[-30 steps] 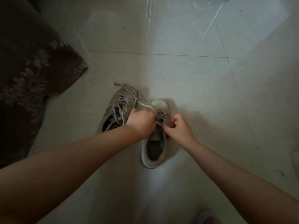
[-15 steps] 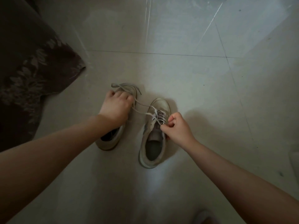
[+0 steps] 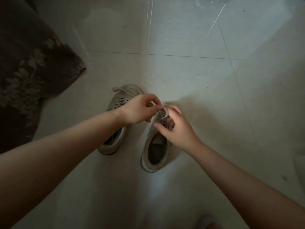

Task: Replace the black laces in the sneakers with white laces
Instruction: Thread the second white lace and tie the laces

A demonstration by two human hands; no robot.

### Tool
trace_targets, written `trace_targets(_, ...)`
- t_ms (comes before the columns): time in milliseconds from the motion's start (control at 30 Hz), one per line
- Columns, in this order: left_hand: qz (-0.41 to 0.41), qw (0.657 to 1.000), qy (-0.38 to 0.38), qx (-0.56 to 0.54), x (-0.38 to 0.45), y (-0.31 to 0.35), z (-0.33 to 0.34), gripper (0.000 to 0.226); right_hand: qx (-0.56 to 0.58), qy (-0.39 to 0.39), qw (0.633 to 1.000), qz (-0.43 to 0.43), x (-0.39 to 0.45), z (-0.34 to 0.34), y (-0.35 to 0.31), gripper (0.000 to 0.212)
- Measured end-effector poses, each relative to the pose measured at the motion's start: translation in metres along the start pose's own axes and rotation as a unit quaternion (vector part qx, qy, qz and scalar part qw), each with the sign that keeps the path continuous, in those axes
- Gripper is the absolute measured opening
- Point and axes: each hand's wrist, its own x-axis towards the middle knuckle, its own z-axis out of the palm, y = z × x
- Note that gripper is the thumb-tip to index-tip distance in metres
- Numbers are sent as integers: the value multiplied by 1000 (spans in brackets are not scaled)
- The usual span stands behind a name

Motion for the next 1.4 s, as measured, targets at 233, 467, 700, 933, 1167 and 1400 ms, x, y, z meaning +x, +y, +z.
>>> trace_targets(233,68,992,26,101,6,0,-20,22,244,71,958,132,8,-44,2,15)
trace_targets(467,23,987,63,146,4,-18,-23,25,121,89,929,337,-4,-31,52,21)
trace_targets(700,101,976,-20,190,4,3,10,20,-33,-1,999,-27,3,-24,-4,36)
trace_targets(933,56,986,5,154,2,-6,-4,21,-57,23,997,43,4,-44,20,19)
trace_targets(1167,67,982,11,177,2,-10,20,25,-37,3,998,-43,-1,-30,2,34)
trace_targets(1400,240,839,121,472,-18,-38,45,40,-38,84,993,69,2,-40,24,11)
